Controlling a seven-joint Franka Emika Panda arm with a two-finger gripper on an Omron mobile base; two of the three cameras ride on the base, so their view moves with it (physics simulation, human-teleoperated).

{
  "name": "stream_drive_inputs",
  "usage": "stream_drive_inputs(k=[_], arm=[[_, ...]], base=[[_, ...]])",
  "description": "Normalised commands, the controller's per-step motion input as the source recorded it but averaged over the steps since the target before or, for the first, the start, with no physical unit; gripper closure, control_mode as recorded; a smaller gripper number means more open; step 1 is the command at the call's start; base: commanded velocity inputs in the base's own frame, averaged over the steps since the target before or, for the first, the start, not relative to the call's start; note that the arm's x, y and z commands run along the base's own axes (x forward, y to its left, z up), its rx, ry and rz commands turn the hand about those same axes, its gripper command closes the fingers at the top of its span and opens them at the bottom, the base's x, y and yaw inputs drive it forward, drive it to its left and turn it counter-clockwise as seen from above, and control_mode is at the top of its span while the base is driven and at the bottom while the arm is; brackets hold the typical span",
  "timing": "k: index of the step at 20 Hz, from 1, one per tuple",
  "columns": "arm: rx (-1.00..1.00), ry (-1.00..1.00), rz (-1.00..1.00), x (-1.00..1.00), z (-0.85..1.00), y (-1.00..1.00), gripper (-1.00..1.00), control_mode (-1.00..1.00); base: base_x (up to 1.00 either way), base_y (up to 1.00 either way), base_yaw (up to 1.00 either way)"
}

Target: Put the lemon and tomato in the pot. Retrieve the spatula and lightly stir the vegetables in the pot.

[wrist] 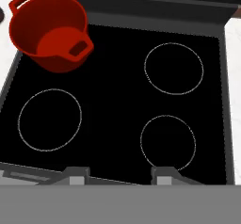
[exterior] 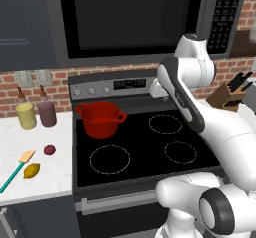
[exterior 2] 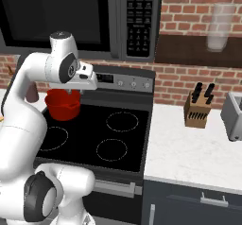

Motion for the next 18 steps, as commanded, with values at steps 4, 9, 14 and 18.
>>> stream_drive_inputs(k=[4, 9, 14, 18], arm=[[0.00, 0.00, 0.00, 0.00, 0.00, 0.00, -1.00, 1.00], [0.00, 0.00, 0.00, 0.00, 0.00, 0.00, -1.00, 1.00], [0.00, 0.00, 0.00, 0.00, 0.00, 0.00, -1.00, 1.00], [0.00, 0.00, 0.00, 0.00, 0.00, 0.00, -1.00, 1.00]], base=[[0.00, 0.00, 0.00], [-0.06, 0.14, 0.00], [-0.02, 0.69, 0.00], [0.00, 0.72, 0.00]])
